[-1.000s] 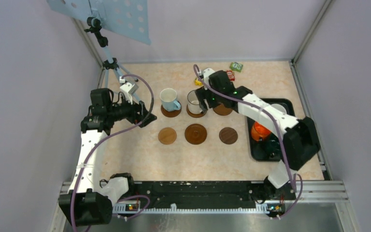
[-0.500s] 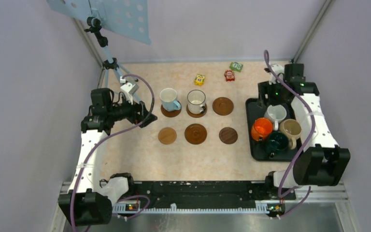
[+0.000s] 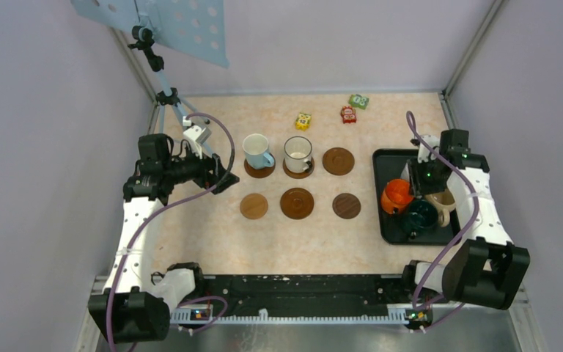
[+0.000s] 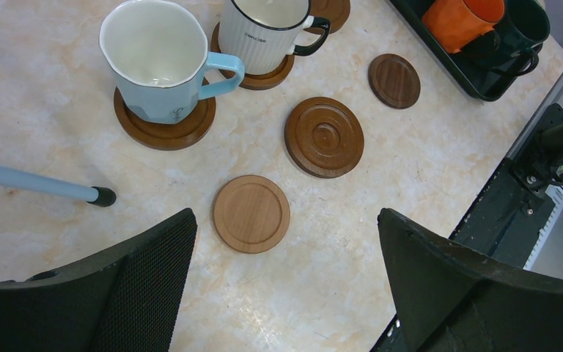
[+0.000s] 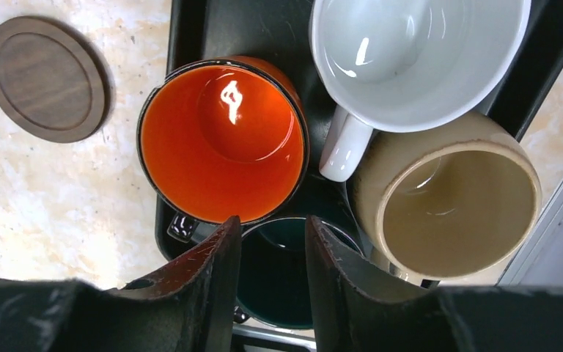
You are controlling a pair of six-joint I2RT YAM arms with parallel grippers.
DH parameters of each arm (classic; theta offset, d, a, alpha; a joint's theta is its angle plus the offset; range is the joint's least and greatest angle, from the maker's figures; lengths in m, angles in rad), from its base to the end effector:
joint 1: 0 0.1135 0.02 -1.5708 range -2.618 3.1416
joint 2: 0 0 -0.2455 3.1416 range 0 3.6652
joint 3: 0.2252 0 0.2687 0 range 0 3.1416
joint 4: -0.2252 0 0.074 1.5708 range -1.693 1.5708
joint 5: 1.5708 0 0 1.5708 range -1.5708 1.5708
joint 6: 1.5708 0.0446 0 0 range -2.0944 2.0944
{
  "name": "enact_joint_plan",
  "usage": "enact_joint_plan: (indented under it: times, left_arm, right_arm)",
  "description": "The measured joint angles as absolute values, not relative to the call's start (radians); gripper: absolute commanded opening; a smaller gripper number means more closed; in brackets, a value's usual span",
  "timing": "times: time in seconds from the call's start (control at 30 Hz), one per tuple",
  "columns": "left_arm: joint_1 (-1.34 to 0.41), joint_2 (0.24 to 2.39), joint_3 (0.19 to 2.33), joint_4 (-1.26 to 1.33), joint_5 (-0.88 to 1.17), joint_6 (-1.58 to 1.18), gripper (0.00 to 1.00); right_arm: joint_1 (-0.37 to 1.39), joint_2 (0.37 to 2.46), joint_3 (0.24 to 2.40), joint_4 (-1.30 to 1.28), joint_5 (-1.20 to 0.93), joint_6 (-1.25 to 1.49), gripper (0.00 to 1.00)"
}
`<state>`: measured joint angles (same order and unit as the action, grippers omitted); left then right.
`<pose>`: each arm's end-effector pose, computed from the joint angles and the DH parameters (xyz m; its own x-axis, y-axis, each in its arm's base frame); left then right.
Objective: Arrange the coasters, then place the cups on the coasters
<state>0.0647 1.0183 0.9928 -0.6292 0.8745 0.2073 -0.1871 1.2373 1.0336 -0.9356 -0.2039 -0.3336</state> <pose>0.2376 -0.0189 0.3133 -0.4782 0.1013 -0.8724 0.6788 0.6729 -0.2939 0.2547 -0.0390 0.2444 -0.8757 -0.1606 -0.4554 -0.1987 0.9794 0.0368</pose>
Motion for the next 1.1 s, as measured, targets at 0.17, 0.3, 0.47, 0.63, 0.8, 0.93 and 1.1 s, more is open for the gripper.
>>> enact_joint_plan:
  times: [0.17,0.3,0.47,0.63,0.8,0.93,1.1]
  left_arm:
    - [0.065,1.018,0.993,-0.629,0.874,0.207,0.99]
    - [0.065,1.014,0.993,-0.629,0.874,0.207,0.99]
    - [0.065,1.01,0.993,-0.629,0.874,0.207,0.99]
    - [0.065,1.01,0.993,-0.629,0.875,0.207,0.99]
    - [0.065,1.01,0.993,-0.629,0.875,0.207,0.99]
    - [0.065,1.01,0.993,-0.629,0.875,0.207,0.99]
    - [0.065,1.01,0.993,-0.629,0.875,0.207,0.99]
  right_arm:
    - [-0.189,1.237,1.009,-0.907,-0.169,-0.333,0.3]
    - [-0.189,1.237,1.0,-0.875,-0.138,-0.337,0.3]
    - [-0.192,1.238,0.974,-0.838,-0.107,-0.339,0.29]
    - [-0.193,1.247,0.963,-0.8,-0.092,-0.339,0.28]
    - [-0.193,1.291,0.96,-0.774,-0.086,-0.339,0.27]
    - [-0.195,1.323,0.944,-0.741,-0.077,-0.337,0.27]
    - [-0.196,1.353,0.929,-0.708,-0.068,-0.329,0.27]
